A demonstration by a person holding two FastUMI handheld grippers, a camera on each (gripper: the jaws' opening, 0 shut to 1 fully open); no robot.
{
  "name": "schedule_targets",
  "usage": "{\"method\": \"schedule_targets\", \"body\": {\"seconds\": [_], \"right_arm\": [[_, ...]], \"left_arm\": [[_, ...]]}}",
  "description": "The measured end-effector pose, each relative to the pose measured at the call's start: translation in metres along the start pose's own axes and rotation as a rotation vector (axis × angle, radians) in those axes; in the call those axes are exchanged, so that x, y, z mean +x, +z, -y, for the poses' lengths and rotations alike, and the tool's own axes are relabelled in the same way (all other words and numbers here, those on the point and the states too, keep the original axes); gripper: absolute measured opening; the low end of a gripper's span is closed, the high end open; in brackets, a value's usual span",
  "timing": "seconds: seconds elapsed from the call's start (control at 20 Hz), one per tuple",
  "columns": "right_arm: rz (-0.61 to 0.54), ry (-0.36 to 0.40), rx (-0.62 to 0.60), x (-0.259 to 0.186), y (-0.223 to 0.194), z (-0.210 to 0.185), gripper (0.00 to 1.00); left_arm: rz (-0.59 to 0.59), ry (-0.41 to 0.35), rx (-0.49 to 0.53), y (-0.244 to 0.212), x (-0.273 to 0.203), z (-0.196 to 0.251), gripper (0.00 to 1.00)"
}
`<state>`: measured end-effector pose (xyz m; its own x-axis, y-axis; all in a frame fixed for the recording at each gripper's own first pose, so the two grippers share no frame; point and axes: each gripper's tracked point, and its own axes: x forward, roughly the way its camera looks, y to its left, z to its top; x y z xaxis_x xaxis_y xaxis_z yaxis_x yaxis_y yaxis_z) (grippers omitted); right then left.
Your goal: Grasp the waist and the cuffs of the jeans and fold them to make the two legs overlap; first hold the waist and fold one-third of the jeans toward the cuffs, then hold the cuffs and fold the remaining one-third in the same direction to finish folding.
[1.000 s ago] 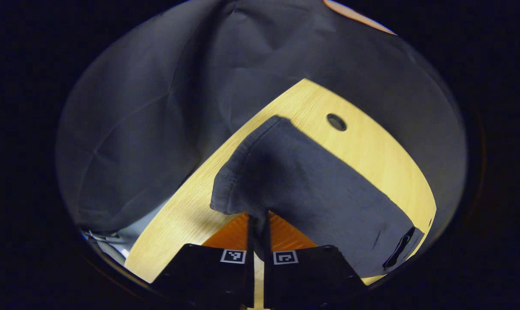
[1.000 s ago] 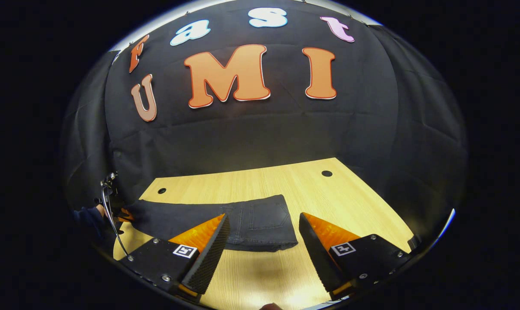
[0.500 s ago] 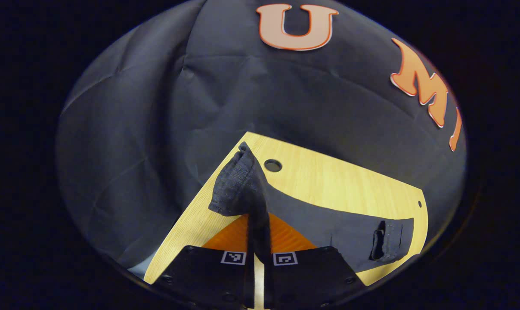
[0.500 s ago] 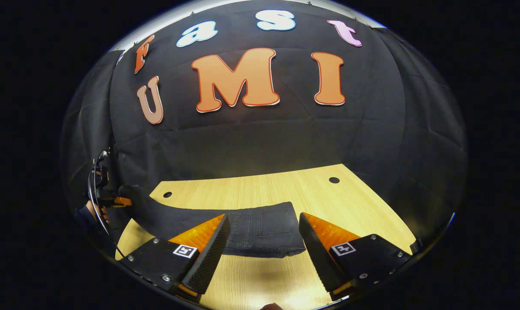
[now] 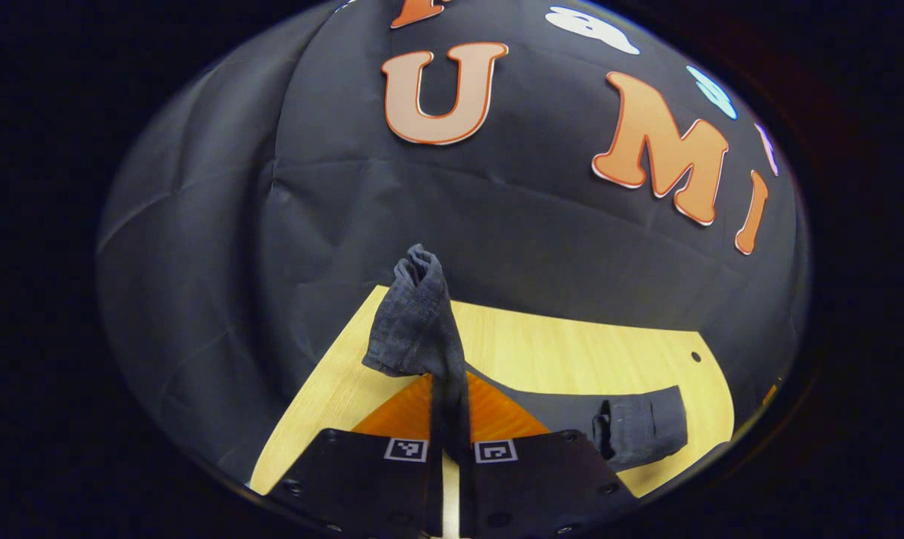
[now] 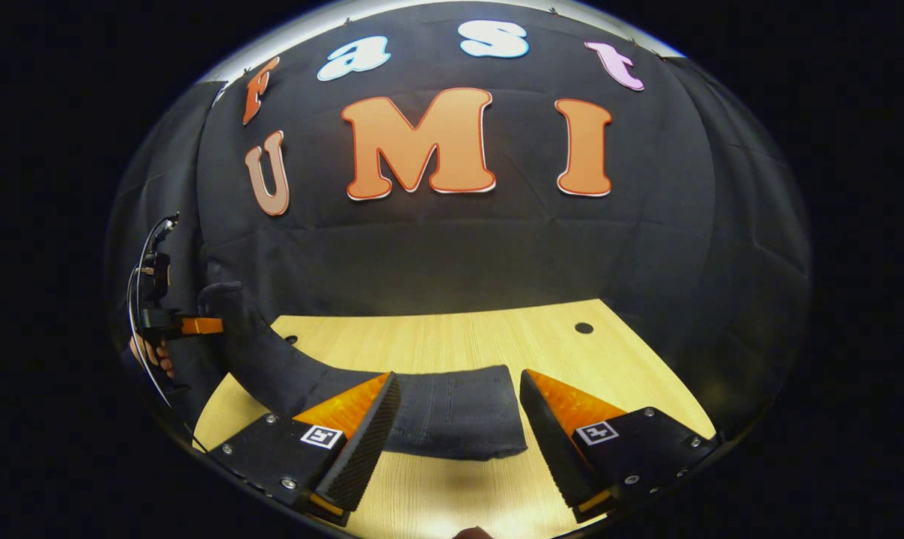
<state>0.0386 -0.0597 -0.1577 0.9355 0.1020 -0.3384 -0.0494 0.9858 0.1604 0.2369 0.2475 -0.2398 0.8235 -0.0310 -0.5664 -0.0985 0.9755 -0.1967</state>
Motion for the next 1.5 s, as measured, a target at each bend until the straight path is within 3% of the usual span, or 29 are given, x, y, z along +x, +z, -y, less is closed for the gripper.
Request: {"method": "schedule_targets", "body": {"seconds": [0.55,1.05,1.5], "right_arm": [[0.043,0.028,-0.012,0.026,0.021,0.064,0.98],[0.021,0.028,-0.028,0.035,0.019,0.124,0.98],[-0.005,0.027,-0.019,0.048,0.01,0.172,0.98]], "left_arm": [[0.038,-0.102,0.092,0.03,-0.03,0.155,0.08],[-0.048,-0.201,0.203,-0.006,-0.009,0.297,0.08],[-0.074,-0.107,0.302,-0.014,0.044,0.331,0.08]]}}
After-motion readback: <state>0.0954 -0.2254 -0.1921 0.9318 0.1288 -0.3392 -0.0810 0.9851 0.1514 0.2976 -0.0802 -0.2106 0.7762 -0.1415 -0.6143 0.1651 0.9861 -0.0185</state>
